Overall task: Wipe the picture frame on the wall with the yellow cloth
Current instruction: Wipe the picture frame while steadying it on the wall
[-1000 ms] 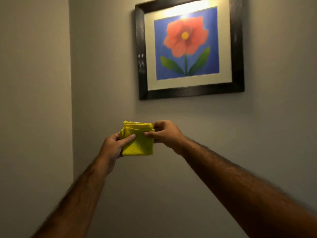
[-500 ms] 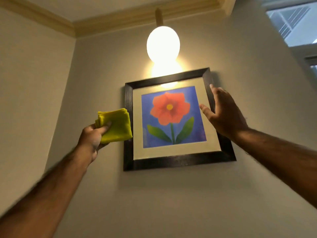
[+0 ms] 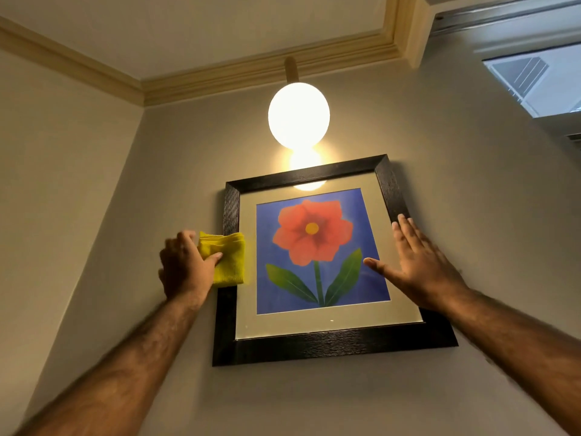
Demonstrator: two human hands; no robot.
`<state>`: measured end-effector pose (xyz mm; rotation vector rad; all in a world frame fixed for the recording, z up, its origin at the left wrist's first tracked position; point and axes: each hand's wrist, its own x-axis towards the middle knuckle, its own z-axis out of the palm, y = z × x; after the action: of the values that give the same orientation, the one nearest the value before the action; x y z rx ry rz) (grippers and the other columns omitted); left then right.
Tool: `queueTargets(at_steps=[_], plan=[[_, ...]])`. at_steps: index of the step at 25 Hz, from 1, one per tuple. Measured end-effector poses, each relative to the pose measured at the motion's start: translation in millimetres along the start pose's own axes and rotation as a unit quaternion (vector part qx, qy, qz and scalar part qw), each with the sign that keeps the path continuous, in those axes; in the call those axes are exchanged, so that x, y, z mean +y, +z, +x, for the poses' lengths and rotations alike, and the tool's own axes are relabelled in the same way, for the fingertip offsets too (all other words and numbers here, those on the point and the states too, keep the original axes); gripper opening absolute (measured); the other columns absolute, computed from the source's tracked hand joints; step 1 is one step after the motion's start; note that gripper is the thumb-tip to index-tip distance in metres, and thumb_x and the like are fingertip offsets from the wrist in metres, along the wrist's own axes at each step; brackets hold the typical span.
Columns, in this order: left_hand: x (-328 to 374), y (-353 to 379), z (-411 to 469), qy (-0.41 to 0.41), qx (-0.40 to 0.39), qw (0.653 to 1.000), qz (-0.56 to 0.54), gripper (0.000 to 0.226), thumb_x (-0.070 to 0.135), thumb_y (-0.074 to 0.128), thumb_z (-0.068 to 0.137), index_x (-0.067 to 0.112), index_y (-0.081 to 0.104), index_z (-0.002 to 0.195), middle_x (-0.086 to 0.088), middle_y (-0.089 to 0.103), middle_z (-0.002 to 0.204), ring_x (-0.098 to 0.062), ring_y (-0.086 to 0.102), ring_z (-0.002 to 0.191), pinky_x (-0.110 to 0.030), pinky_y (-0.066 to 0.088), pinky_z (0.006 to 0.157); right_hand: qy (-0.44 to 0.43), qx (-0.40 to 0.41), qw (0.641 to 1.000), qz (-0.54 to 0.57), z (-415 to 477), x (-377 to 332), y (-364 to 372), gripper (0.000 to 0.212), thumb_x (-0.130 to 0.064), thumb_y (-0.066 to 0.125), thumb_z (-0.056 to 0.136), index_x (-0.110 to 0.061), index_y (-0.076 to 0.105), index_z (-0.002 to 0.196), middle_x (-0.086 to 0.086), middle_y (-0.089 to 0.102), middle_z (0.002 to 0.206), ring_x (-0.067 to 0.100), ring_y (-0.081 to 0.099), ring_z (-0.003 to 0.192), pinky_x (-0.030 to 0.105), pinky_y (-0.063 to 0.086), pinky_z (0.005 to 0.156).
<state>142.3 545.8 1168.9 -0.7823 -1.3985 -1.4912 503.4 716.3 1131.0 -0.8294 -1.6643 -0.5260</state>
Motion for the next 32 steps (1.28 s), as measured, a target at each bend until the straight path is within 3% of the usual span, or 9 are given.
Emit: queueTargets(at_steps=[3,5,7,8,10,16,20,26,32], plan=[[4,3,-13,0.296,0.063,0.946,0.114,0.045,0.004,0.085,0.070,0.002,0.065,0.110,-0.024,0.065,0.109,-0.044,0.065,0.096,-0.050,0.058,0.073,-0.011,0.035,0.999,-0.017,-3,6,18,0.118,-0.095,0.007,0.074,-0.017,-0.009,0.161,-0.004,-0.020,0.169,0.010,-0.016,0.157,0.037,0.004,0.129],[0,14,-27,0.388,-0.002,0.913,0.127,0.035,-0.003,0.073,0.083,-0.006,0.067,0.117,-0.030,0.068,0.121,-0.046,0.067,0.109,-0.052,0.059,0.090,-0.019,0.062,0.997,-0.042,-5,9,27,0.116,-0.093,0.004,0.076,-0.015,-0.007,0.161,-0.002,-0.018,0.170,0.011,-0.014,0.157,0.038,0.004,0.129],[-13,22,-50,0.349,-0.111,0.923,0.115,0.049,0.015,0.044,0.102,-0.009,0.044,0.145,-0.028,0.040,0.156,-0.041,0.038,0.147,-0.050,0.031,0.123,-0.024,0.083,0.995,-0.055,-6,13,34,0.114,-0.091,0.005,0.079,-0.013,-0.004,0.162,0.001,-0.013,0.171,0.014,-0.010,0.158,0.039,0.005,0.129],[-22,23,-65,0.316,-0.141,0.936,0.064,0.058,0.028,0.036,0.104,-0.004,0.032,0.153,-0.018,0.024,0.165,-0.031,0.021,0.156,-0.045,0.018,0.128,-0.025,0.093,0.994,-0.058,-6,14,35,0.114,-0.091,0.006,0.080,-0.012,-0.002,0.162,0.002,-0.011,0.171,0.015,-0.008,0.159,0.040,0.006,0.129],[-42,21,-106,0.286,-0.131,0.949,-0.026,0.071,0.050,0.029,0.103,0.006,0.021,0.158,-0.003,0.012,0.169,-0.016,0.007,0.159,-0.037,0.009,0.129,-0.028,0.101,0.993,-0.059,-5,15,35,0.113,-0.089,0.008,0.081,-0.011,0.000,0.162,0.004,-0.008,0.172,0.016,-0.005,0.159,0.041,0.007,0.129],[-80,21,-187,0.223,-0.125,0.966,-0.024,0.080,0.068,0.018,0.098,0.020,0.012,0.162,0.004,0.009,0.171,-0.008,0.005,0.158,-0.037,0.017,0.126,-0.030,0.102,0.992,-0.067,-7,13,38,0.111,-0.086,0.010,0.082,-0.009,0.001,0.162,0.006,-0.007,0.172,0.017,-0.005,0.159,0.043,0.008,0.129],[-55,29,-129,0.245,-0.118,0.962,-0.033,0.089,0.074,0.016,0.094,0.016,0.011,0.162,-0.001,0.009,0.172,-0.014,0.006,0.159,-0.037,0.015,0.128,-0.030,0.104,0.992,-0.064,-7,12,36,0.111,-0.086,0.010,0.082,-0.009,0.000,0.162,0.006,-0.008,0.171,0.017,-0.006,0.159,0.042,0.007,0.129],[22,59,18,0.195,-0.129,0.972,-0.003,0.102,0.077,0.013,0.086,0.008,0.003,0.161,-0.007,0.000,0.172,-0.019,-0.001,0.159,-0.039,0.004,0.129,-0.030,0.109,0.991,-0.065,-7,12,38,0.109,-0.085,0.011,0.083,-0.011,-0.001,0.162,0.004,-0.009,0.172,0.016,-0.007,0.159,0.043,0.007,0.129],[0,59,3,0.223,-0.132,0.966,-0.029,0.109,0.087,0.002,0.080,0.016,0.003,0.162,-0.001,-0.001,0.173,-0.016,-0.002,0.159,-0.038,0.005,0.129,-0.030,0.112,0.991,-0.071,-6,13,38,0.109,-0.085,0.011,0.083,-0.010,0.000,0.162,0.005,-0.008,0.172,0.017,-0.005,0.159,0.043,0.008,0.129]])
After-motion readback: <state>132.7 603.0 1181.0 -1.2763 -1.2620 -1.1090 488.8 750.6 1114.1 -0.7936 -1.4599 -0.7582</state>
